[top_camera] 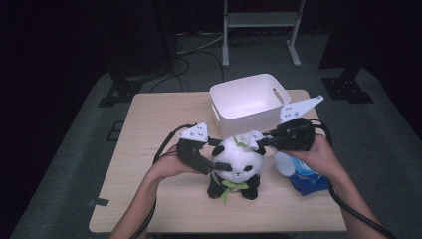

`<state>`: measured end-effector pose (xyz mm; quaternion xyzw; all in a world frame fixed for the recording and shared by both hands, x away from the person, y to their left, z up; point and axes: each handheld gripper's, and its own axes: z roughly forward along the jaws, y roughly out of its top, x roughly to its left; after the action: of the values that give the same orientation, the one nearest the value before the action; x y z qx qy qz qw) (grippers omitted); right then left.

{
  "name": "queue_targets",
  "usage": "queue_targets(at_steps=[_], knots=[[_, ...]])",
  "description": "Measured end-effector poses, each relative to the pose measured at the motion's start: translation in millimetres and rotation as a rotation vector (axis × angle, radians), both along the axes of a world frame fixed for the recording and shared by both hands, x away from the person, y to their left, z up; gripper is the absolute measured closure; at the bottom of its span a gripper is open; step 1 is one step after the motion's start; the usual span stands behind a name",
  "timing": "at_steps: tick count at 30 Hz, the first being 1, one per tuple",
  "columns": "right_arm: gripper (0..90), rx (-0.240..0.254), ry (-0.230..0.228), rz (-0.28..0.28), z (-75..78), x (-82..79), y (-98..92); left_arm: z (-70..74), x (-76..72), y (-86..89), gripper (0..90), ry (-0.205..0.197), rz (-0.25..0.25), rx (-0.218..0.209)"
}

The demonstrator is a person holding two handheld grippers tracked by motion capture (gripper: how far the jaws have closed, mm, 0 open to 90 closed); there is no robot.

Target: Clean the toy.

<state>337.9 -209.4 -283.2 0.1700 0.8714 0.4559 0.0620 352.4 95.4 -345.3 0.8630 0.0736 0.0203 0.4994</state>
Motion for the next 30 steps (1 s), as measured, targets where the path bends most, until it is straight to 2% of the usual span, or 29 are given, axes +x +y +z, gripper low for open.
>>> queue_targets(at_steps=[4, 9, 11, 13, 15, 19, 27, 30], knots=[[84.1, 0.003, 0.008, -0.051, -6.9, -2.2, -21.2, 0.4, -0.3, -1.0, 20.1, 0.001, 0.002, 0.0], [84.0, -0.028, 0.029, -0.139, -23.3, -2.3, -50.4, 0.4, -0.5, -1.0, 20.0, -0.002, 0.004, 0.002], [83.7, -0.035, 0.052, -0.17, -32.5, -0.9, -61.3, 0.7, -1.5, -2.1, 19.9, -0.006, -0.001, 0.007], [84.1, -0.069, 0.063, -0.204, -43.1, -0.1, -70.3, 1.2, -1.5, -2.0, 19.9, -0.008, -0.003, 0.012], [84.1, -0.059, 0.093, -0.227, -54.3, 1.0, -79.9, 0.9, -0.9, -1.4, 19.9, -0.004, -0.002, 0.01], [84.1, -0.083, 0.12, -0.292, -72.9, 3.1, -98.6, 1.1, -1.0, -1.4, 19.7, -0.005, -0.004, 0.012], [84.1, -0.151, 0.167, -0.444, -100.8, 10.0, -131.2, 1.9, -1.8, -0.9, 19.7, -0.007, -0.004, 0.021], [81.5, -0.143, 0.196, -0.474, -109.3, 12.1, -139.3, 1.9, -1.7, -1.0, 19.6, -0.007, -0.005, 0.021]])
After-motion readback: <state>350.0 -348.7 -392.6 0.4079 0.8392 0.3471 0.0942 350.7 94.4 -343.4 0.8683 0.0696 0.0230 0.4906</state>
